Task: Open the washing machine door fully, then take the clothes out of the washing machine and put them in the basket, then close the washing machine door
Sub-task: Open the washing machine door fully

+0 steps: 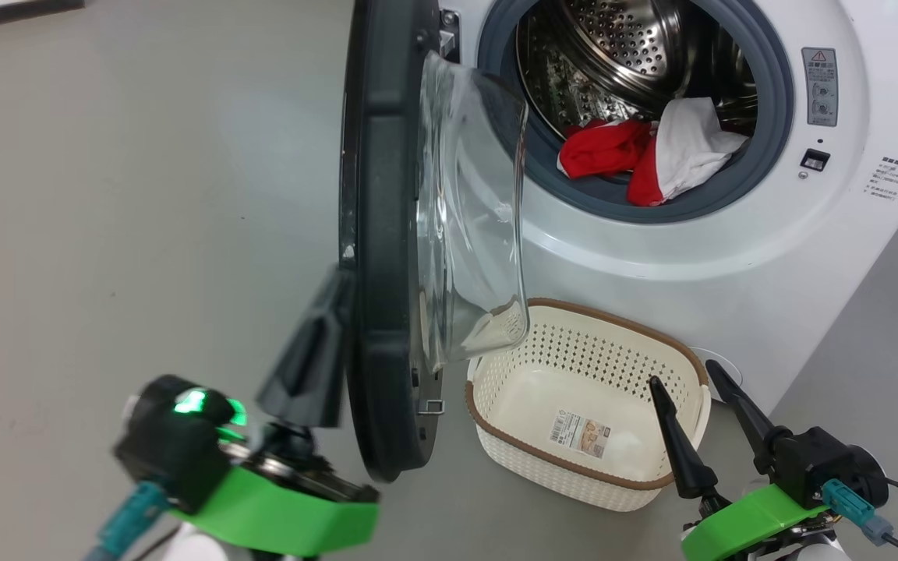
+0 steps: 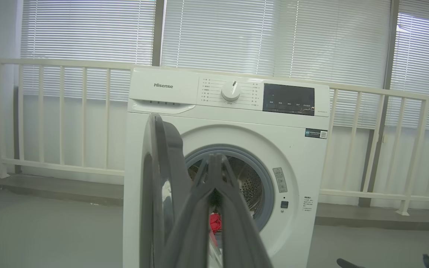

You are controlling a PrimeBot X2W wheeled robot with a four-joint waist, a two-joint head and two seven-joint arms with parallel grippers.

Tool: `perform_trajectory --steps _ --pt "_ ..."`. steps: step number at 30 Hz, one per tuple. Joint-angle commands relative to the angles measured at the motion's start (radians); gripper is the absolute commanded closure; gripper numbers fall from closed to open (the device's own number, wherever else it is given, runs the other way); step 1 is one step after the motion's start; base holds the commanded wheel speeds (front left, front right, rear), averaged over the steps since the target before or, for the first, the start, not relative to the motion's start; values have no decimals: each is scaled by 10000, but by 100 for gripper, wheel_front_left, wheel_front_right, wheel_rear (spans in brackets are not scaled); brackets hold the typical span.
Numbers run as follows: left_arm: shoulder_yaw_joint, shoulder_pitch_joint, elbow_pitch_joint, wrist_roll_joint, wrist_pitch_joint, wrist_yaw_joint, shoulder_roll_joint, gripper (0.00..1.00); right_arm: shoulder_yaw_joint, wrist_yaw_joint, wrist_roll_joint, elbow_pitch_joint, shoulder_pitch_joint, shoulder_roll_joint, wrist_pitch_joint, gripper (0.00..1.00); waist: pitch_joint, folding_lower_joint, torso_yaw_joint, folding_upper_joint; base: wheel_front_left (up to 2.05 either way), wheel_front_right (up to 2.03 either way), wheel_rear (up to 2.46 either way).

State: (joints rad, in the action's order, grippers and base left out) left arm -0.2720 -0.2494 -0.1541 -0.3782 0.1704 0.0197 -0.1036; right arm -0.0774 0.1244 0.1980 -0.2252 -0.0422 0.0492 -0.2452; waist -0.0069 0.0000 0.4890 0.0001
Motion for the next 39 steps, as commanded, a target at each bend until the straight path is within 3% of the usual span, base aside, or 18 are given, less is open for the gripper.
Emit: perform_trajectory --steps 1,13,26,39 --pt "-10 -439 -250 87 -153 141 -20 100 -238 63 110 212 -90 11 21 0 -9 0 -13 -1 0 0 0" --pt "-1513 -475 1612 4 -1038 387 253 100 -332 63 119 263 -134 11 151 0 6 0 -234 -1 0 0 0" --pt "-1175 -597 3024 -280 -899 19 265 100 -324 63 119 300 27 11 319 0 61 0 -161 -1 0 0 0" --pt "-688 -668 3307 -370 -761 -502 64 100 -473 63 97 330 -28 10 449 0 205 0 167 -1 0 0 0"
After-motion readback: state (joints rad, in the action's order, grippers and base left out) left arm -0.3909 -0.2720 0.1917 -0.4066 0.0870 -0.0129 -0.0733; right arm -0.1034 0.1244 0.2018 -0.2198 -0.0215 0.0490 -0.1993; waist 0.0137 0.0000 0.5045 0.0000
